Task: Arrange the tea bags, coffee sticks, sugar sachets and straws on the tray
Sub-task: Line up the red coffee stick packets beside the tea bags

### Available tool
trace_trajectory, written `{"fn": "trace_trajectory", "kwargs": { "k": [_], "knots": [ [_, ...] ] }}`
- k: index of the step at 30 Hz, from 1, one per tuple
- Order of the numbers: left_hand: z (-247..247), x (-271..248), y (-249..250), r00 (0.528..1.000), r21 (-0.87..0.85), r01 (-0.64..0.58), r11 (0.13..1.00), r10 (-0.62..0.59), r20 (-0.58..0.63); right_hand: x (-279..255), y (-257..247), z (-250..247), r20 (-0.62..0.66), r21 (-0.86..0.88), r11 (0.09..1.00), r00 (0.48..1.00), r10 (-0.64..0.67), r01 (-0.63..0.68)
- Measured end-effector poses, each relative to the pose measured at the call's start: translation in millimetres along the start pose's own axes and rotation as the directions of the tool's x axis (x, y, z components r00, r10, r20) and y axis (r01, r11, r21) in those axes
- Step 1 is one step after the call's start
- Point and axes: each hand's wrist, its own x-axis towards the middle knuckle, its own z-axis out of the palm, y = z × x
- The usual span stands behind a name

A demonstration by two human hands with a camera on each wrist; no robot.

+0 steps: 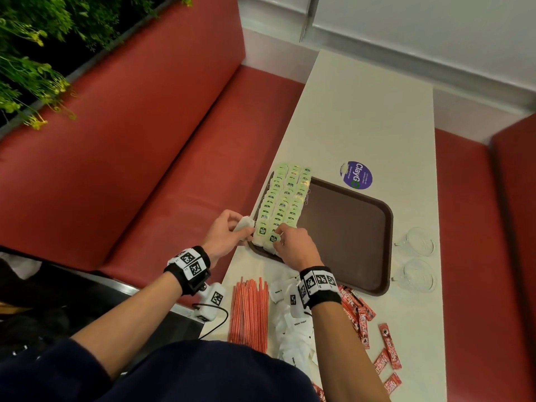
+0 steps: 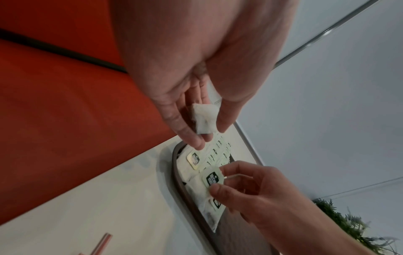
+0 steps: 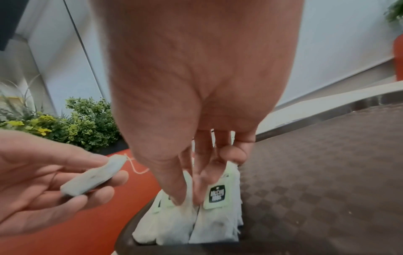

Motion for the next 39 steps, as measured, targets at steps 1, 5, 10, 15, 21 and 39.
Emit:
{"fn": "trace_trajectory", "kwargs": {
  "k": [1,5,10,15,21,39],
  "knots": [
    [0.5,0.4,0.4,1.000,0.000,-0.003,1.000,0.003,-0.007,-2.6,-1.5,-0.9,-0.034,0.001,1.000,0.999,0.002,-0.002],
    [1.7,1.5,2.1,0.999,0.012,-0.046,0.999,0.046,-0.022,-12.4,-5.6,-4.7,-0.243,0.050,0.998,0.969,-0.033,0.046],
    [10.2,1.8,2.9,0.982,0.184,-0.165,0.969,0.179,-0.066,-16.3,-24.1,-11.1,-0.304,0.418,0.907,0.949,0.085,0.053],
    [29.1,1.1,9.6,0.952,0.389,-0.264,0.882,0.302,-0.038,-14.8,-44.8,-11.2,-0.116,0.674,0.738,0.983,0.143,-0.027],
    [27.1,-1.0,8.2,0.968,0.405,-0.245,0.881,0.244,0.056,-0.2,-32.3,-6.9,-0.150,0.666,0.746,0.982,0.118,0.012],
    [30.9,20.7,-25.5,0.968,0.638,-0.218,0.738,0.246,0.045,-0.1,-40.5,40.0,-0.212,0.346,0.938,0.971,0.111,-0.032]
  ]
}}
